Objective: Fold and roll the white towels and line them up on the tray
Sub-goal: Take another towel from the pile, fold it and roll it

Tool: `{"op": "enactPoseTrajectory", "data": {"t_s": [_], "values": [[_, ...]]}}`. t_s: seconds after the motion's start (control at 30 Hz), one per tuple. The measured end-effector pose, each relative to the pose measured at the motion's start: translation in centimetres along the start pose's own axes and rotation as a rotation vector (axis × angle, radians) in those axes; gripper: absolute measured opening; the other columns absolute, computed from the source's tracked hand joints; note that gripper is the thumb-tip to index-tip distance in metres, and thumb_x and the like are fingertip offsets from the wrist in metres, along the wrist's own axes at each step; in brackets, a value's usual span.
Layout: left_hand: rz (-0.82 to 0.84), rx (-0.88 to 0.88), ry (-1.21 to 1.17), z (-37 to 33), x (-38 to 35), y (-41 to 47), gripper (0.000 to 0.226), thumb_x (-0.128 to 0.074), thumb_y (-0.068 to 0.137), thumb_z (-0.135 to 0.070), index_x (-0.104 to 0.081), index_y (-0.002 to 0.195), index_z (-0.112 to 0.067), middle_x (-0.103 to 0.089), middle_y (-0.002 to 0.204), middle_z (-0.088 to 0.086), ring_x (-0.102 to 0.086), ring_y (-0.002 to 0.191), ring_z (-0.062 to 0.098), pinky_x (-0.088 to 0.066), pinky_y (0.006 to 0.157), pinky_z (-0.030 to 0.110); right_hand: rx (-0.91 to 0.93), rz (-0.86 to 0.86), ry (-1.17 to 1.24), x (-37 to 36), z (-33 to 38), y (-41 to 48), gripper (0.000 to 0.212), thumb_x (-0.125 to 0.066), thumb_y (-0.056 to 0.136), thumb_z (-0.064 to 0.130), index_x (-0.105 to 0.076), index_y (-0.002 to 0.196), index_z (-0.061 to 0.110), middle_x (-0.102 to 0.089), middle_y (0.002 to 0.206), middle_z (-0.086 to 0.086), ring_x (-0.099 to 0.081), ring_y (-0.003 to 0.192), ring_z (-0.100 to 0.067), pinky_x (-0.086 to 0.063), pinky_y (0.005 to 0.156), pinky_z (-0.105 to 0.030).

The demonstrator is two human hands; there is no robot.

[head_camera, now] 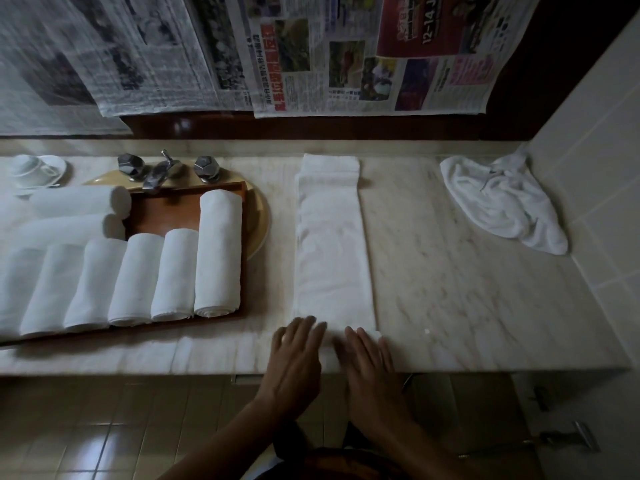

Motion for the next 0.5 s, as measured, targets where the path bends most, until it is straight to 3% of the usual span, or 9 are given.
{"op": "enactPoseTrajectory", "data": {"t_s": [0.1, 0.2, 0.27, 0.37, 0.5], "values": [[0.125, -0.091, 0.212, 0.4, -2.6, -0.8, 0.103, -0.078, 0.06, -0.011, -0.037, 0.155, -0.011, -0.039, 0.162, 0.015, -0.035, 0.151, 0.036, -0.022, 0.119, 0.056, -0.008, 0.029, 0.017, 0.2, -0.2, 0.8, 0.067, -0.031, 0.088, 0.017, -0.05, 0.151, 0.015, -0.041, 0.16, -0.01, -0.037, 0.149, -0.033, -0.021, 0.117, -0.055], [0.152, -0.074, 0.249, 1.6, -3.0, -0.2, 0.093, -0.059, 0.076, -0.013, -0.026, 0.162, -0.01, -0.019, 0.17, 0.013, -0.015, 0.158, 0.033, -0.009, 0.123, 0.054, -0.005, 0.073, 0.045, 0.0, -0.7, 1.9, 0.075, -0.028, 0.083, 0.019, -0.041, 0.157, 0.018, -0.031, 0.166, -0.009, -0.024, 0.155, -0.03, -0.014, 0.12, -0.054], [0.151, -0.065, 0.202, 2.0, -2.6, 1.0, 0.08, -0.049, 0.084, -0.015, -0.028, 0.162, -0.009, -0.023, 0.169, 0.013, -0.018, 0.157, 0.031, -0.015, 0.127, 0.052, -0.009, 0.095, 0.041, -0.2, -1.3, 3.0, 0.066, -0.032, 0.09, 0.022, -0.044, 0.155, 0.016, -0.036, 0.163, -0.01, -0.028, 0.153, -0.031, -0.016, 0.119, -0.055], [0.166, -0.085, 0.124, 2.9, -2.2, 2.4, 0.079, -0.066, 0.084, -0.007, -0.036, 0.158, -0.007, -0.04, 0.161, 0.014, -0.038, 0.15, 0.032, -0.039, 0.119, 0.05, 0.008, 0.134, 0.026, -0.4, -2.4, 4.7, 0.057, -0.038, 0.095, 0.024, -0.051, 0.15, 0.014, -0.047, 0.156, -0.011, -0.043, 0.146, -0.031, -0.022, 0.118, -0.054], [0.168, -0.112, 0.013, 3.8, -1.4, 2.8, 0.067, -0.063, 0.089, -0.004, -0.043, 0.153, -0.005, -0.05, 0.143, 0.011, -0.054, 0.127, 0.026, -0.052, 0.104, 0.042, 0.073, 0.17, 0.02, 0.7, -3.4, 5.7, 0.065, -0.036, 0.082, 0.009, -0.058, 0.143, 0.013, -0.061, 0.142, -0.007, -0.058, 0.132, -0.024, -0.037, 0.117, -0.045]]}}
Point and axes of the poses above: each hand's wrist, its own y-axis towards the middle knuckle, its own x-axis out of the back of the hand, z = x × y, the point moved 4 cm from there along y, towards the middle knuckle
